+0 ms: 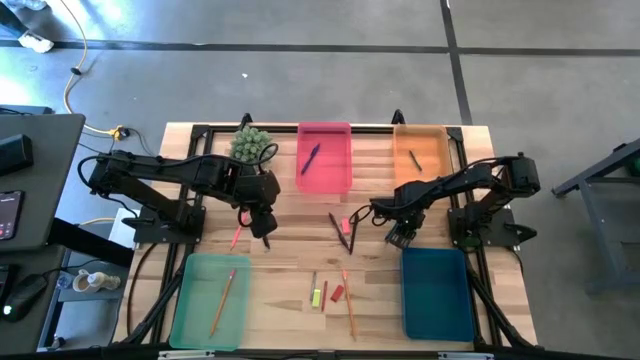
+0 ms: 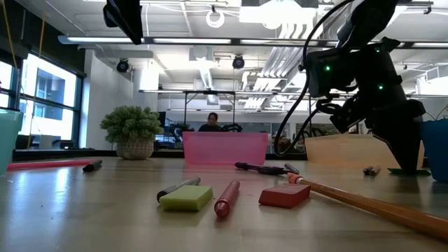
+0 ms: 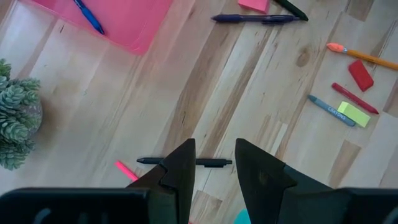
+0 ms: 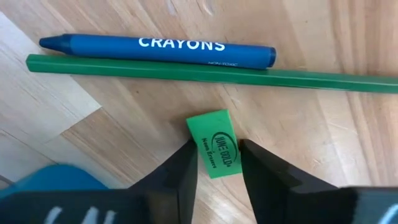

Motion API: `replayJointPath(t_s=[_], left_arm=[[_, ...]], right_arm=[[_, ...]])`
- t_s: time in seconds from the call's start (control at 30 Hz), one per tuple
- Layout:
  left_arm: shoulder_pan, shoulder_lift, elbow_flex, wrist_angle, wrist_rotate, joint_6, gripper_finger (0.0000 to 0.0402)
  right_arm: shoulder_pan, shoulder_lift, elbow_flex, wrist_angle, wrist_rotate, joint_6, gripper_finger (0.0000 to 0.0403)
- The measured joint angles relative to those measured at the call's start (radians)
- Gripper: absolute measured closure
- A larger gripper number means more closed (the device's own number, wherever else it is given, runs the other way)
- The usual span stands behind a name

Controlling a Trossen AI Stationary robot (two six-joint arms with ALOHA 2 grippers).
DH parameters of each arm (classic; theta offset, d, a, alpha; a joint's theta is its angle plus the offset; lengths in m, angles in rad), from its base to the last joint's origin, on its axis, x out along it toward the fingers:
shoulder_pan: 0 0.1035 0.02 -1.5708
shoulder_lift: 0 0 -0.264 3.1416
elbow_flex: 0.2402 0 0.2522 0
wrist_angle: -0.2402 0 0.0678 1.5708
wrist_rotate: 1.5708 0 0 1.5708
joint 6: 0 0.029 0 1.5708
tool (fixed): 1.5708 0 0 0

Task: Sort crayons/erasers/pens/pencils in bins
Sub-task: Put the green eraser into the blue bin

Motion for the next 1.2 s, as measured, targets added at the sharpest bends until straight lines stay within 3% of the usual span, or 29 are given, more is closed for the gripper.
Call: replayJointPath(t_s=[0.43, 0.77, 0.93, 1.03, 1.2], left_arm=[[0.000, 0.000, 0.000, -0.001, 0.003, 0.002, 0.0300], [0.000, 0.000, 0.000, -0.001, 0.002, 0.003, 0.0300], [0.000, 0.000, 0.000, -0.001, 0.002, 0.002, 0.0300], [0.000, 0.000, 0.000, -0.001, 0.002, 0.003, 0.0300], [0.000, 0.000, 0.000, -0.001, 0.002, 0.003, 0.0300]], right_arm=[[0.000, 0.000, 0.000, -0.002, 0.004, -0.015, 0.0327], [-0.001, 0.000, -0.002, 0.010, 0.015, 0.003, 0.0267], [-0.001, 0.000, -0.002, 0.010, 0.020, 0.004, 0.0256], [-0.001, 0.000, -0.002, 0.010, 0.026, 0.008, 0.0273], [-0.001, -0.001, -0.001, 0.013, 0.018, 0.013, 0.0343]])
